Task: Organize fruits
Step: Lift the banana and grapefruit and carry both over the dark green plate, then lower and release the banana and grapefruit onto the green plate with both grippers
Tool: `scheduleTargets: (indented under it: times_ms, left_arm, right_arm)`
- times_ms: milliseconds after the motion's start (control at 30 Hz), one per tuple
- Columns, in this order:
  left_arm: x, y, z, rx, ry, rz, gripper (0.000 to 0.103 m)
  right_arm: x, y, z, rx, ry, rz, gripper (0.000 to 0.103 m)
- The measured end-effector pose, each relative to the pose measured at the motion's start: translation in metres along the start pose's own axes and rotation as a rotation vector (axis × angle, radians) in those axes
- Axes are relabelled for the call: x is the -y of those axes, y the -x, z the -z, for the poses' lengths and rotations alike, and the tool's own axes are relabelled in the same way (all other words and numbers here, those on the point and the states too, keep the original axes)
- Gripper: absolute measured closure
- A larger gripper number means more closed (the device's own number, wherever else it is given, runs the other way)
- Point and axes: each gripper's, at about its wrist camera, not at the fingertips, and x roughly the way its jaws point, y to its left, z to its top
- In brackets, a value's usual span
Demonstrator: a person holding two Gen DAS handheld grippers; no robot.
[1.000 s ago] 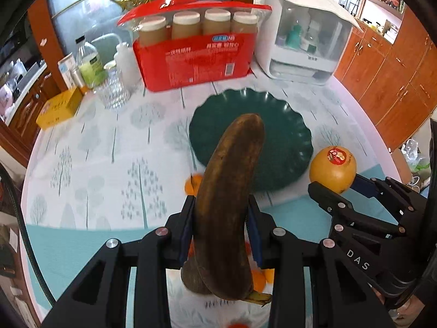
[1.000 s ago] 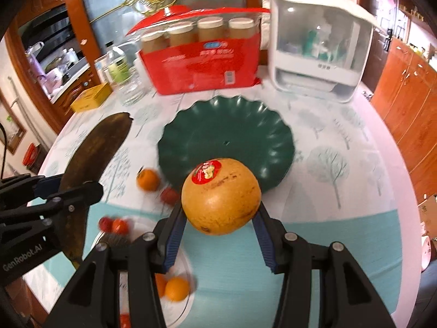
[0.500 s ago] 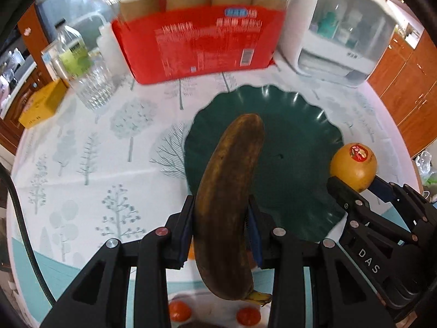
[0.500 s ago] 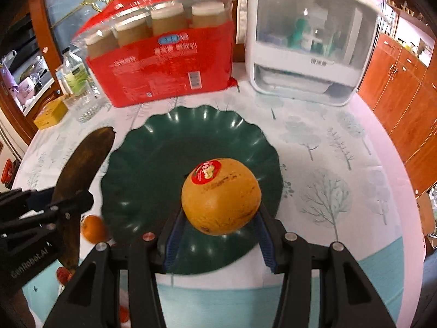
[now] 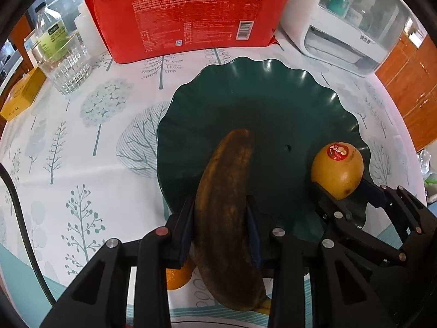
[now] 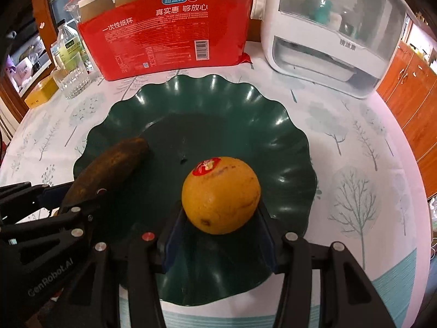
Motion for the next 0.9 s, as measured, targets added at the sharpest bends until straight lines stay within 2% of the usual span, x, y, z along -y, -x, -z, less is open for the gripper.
scheduleTargets:
  times_ms: [133,200,233,300,333,400,567,900]
  left_arm:
    - [-0.007,0.001,0.003,0.035,0.072,0.030,0.070]
    - [-0.010,0.000,0.004,0.044,0.105,0.038,0.067]
    - [-0.012,0.002,0.005,0.057,0.120,0.052,0.062]
    - [-0.011,0.008,0.006,0.081,0.125,0.077,0.023]
    - [-0.010,0.013,0.005,0.096,0.125,0.075,0.018]
    - [-0.005,0.024,0.005,0.137,0.108,0.070,0.016]
    - [0.004,0.043,0.005,0.168,0.048,0.035,0.016]
    - [-0.019,0.081,0.013,0.179,0.105,0.015,0.016]
  right_arm:
    - [0.000,0.001,0.001,0.007,0.005,0.007,0.052]
    - [-0.001,0.003,0.002,0.014,0.013,-0.008,0.047]
    - [-0.002,0.004,0.003,0.020,0.017,-0.012,0.046]
    - [-0.005,0.010,0.003,0.039,0.032,-0.014,0.043]
    - [-0.006,0.013,0.003,0.049,0.036,-0.010,0.042]
    - [-0.009,0.020,0.004,0.073,0.047,0.001,0.039]
    - [-0.011,0.032,0.004,0.098,0.043,-0.006,0.037]
    - [-0.004,0.059,0.007,0.103,0.004,-0.033,0.037]
